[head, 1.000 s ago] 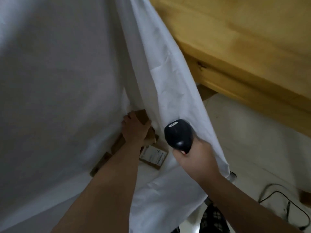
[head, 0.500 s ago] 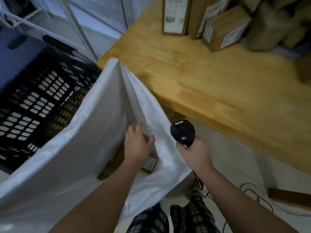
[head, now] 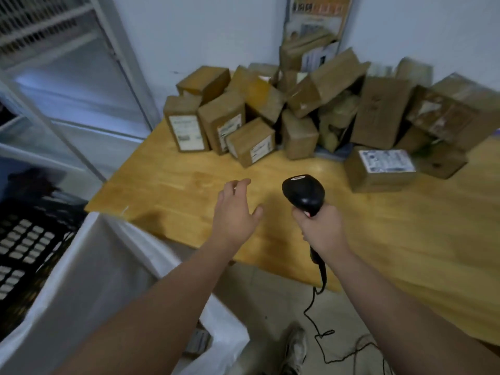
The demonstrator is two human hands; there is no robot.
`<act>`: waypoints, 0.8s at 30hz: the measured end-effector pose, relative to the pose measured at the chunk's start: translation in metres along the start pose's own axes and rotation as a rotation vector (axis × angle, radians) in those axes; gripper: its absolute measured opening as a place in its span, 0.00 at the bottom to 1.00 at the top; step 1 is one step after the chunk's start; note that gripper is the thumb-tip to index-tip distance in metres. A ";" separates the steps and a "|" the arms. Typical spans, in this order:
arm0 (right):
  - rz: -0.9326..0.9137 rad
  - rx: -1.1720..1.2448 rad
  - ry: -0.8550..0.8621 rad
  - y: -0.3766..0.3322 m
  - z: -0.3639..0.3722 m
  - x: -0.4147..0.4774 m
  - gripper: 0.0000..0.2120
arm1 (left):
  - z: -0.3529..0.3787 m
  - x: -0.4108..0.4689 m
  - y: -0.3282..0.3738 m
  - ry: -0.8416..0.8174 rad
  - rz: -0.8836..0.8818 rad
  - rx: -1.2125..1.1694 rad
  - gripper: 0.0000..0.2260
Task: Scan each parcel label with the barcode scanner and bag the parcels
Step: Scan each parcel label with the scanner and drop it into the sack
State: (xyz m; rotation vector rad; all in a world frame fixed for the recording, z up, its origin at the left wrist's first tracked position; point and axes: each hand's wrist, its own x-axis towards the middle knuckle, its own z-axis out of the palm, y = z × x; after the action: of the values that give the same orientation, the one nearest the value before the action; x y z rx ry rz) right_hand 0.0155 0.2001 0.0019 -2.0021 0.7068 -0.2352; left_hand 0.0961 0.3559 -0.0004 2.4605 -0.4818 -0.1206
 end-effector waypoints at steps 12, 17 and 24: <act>0.110 0.088 -0.031 0.001 -0.036 0.097 0.12 | 0.028 0.127 0.008 -0.064 -0.057 0.281 0.32; 0.159 0.117 -0.070 -0.001 -0.022 0.108 0.11 | 0.028 0.180 -0.012 -0.200 -0.035 0.497 0.35; 0.257 0.141 -0.107 0.000 -0.008 0.117 0.08 | 0.040 0.192 -0.021 -0.177 0.069 0.530 0.21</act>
State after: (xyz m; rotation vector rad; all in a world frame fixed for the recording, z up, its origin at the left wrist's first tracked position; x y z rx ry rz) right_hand 0.1074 0.1280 -0.0083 -1.7563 0.8454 -0.0237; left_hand 0.2729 0.2784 -0.0396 2.9596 -0.7547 -0.2057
